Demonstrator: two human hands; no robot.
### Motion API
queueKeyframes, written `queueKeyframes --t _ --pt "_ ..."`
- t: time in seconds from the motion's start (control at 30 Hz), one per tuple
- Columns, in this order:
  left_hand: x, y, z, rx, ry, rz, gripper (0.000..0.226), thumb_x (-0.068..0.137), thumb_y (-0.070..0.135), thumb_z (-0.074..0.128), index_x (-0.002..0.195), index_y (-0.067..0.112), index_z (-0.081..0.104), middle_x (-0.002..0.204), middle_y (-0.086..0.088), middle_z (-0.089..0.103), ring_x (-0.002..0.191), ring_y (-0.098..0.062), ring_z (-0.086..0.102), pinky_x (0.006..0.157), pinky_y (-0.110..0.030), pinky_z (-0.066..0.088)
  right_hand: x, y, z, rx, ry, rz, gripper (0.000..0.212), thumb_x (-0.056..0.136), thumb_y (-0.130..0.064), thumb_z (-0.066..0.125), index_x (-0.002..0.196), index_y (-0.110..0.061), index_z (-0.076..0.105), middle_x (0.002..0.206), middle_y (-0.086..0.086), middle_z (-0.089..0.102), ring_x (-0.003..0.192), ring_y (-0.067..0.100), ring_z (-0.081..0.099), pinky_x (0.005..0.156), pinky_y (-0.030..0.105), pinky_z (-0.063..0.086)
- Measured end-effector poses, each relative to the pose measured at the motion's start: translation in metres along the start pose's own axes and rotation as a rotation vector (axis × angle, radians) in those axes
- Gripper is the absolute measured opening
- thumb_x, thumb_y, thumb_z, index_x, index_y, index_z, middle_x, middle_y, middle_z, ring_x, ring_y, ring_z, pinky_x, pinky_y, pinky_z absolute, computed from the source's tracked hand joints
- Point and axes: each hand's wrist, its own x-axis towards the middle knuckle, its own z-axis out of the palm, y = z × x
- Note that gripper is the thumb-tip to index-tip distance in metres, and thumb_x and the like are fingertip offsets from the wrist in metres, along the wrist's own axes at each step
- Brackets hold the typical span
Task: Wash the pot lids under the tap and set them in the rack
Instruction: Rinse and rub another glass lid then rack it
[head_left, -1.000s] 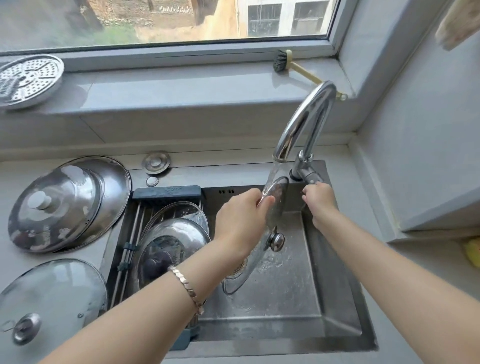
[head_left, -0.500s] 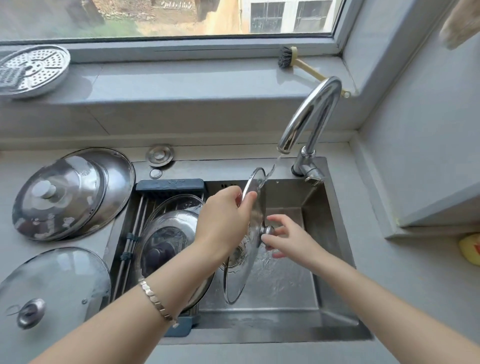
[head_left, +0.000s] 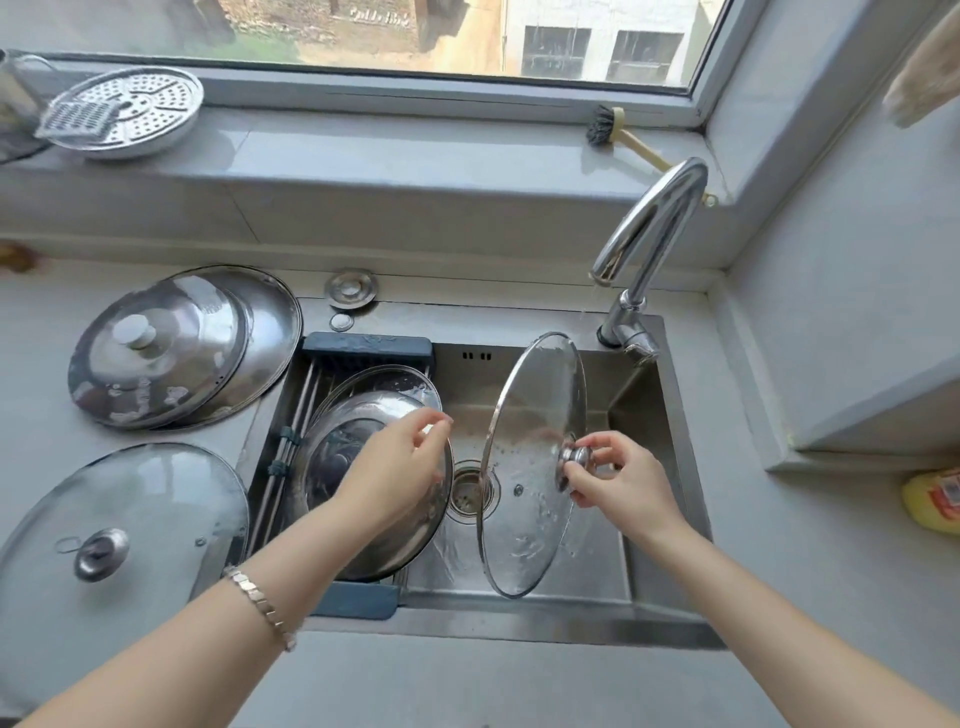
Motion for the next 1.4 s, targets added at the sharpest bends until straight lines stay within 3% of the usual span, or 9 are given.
queueKeyframes --t 0.1,0.27,0.4,0.5,0.7,0.93,1.03,1.23,1.4 --pt "-0.009 -0.026 -0.003 0.031 -0.017 -0.1 0.022 0.095 0.029 0.043 0.112 0.028 0.056 0.088 0.006 0.065 0.078 -0.015 0.069 0.064 -0.029 0.048 -0.003 -0.007 -0.001 -0.005 0.027 -0.059 0.017 0.075 -0.014 0.072 0.083 -0.026 0.061 0.086 0.007 0.066 0.067 0.022 0.07 0.065 0.037 0.06" --pt "-0.023 -0.055 -0.013 0.035 -0.04 -0.174 0.02 0.094 0.027 0.044 0.111 0.029 0.056 0.091 0.008 0.062 0.083 -0.018 0.068 0.077 -0.035 0.051 -0.007 -0.017 0.015 -0.02 0.01 -0.08 0.015 0.074 -0.012 0.071 0.081 -0.022 0.062 0.08 0.007 0.067 0.065 0.023 0.07 0.066 0.039 0.059" --pt "-0.027 -0.077 -0.029 0.019 -0.014 -0.194 0.022 0.094 0.027 0.044 0.113 0.031 0.055 0.1 0.004 0.062 0.084 -0.017 0.066 0.081 -0.037 0.052 -0.015 -0.029 0.032 0.033 0.056 -0.145 0.014 0.078 -0.009 0.068 0.081 -0.02 0.06 0.079 0.009 0.065 0.056 0.015 0.067 0.058 0.028 0.056" --pt "-0.028 -0.094 -0.044 0.016 0.018 -0.196 0.024 0.094 0.025 0.045 0.115 0.03 0.055 0.099 0.004 0.063 0.086 -0.016 0.065 0.083 -0.036 0.052 -0.016 -0.038 0.044 0.033 0.01 -0.12 0.011 0.079 -0.009 0.066 0.081 -0.016 0.058 0.078 0.016 0.066 0.054 0.018 0.065 0.061 0.037 0.056" --pt "-0.029 -0.129 -0.075 -0.029 0.055 -0.23 0.022 0.093 0.023 0.045 0.113 0.026 0.056 0.097 0.003 0.063 0.087 -0.018 0.065 0.072 -0.028 0.045 0.001 -0.083 0.088 -0.475 0.034 -0.248 0.014 0.077 -0.033 0.064 0.084 -0.023 0.059 0.069 -0.007 0.054 0.074 0.02 0.053 0.061 0.028 0.037" --pt "-0.028 -0.159 -0.106 -0.052 0.079 -0.225 0.023 0.094 0.025 0.043 0.113 0.028 0.055 0.098 0.004 0.06 0.087 -0.017 0.064 0.077 -0.032 0.051 0.043 -0.141 0.169 -0.978 -0.109 -0.372 0.022 0.081 -0.041 0.05 0.096 -0.025 0.057 0.087 0.005 0.063 0.086 0.028 0.057 0.067 0.03 0.037" --pt "-0.025 -0.168 -0.113 -0.09 0.073 -0.233 0.021 0.094 0.025 0.042 0.112 0.029 0.054 0.093 0.006 0.06 0.081 -0.017 0.064 0.071 -0.031 0.05 0.059 -0.146 0.206 -1.084 -0.143 -0.393 0.016 0.081 -0.036 0.049 0.089 -0.023 0.055 0.081 0.004 0.057 0.086 0.028 0.058 0.065 0.028 0.033" --pt "-0.017 -0.183 -0.123 -0.143 0.095 -0.235 0.016 0.093 0.022 0.043 0.1 0.033 0.051 0.092 0.005 0.059 0.086 -0.019 0.065 0.079 -0.034 0.05 0.085 -0.139 0.255 -1.35 -0.184 -0.437 0.026 0.087 -0.027 0.045 0.106 -0.014 0.057 0.105 0.007 0.066 0.098 0.028 0.061 0.065 0.027 0.033" --pt "-0.013 -0.193 -0.129 -0.155 0.1 -0.258 0.016 0.093 0.022 0.043 0.104 0.028 0.054 0.09 0.008 0.057 0.088 -0.018 0.064 0.081 -0.03 0.048 0.089 -0.127 0.276 -1.313 -0.158 -0.441 0.029 0.091 -0.036 0.044 0.103 -0.012 0.055 0.1 0.007 0.066 0.092 0.028 0.062 0.061 0.028 0.034"
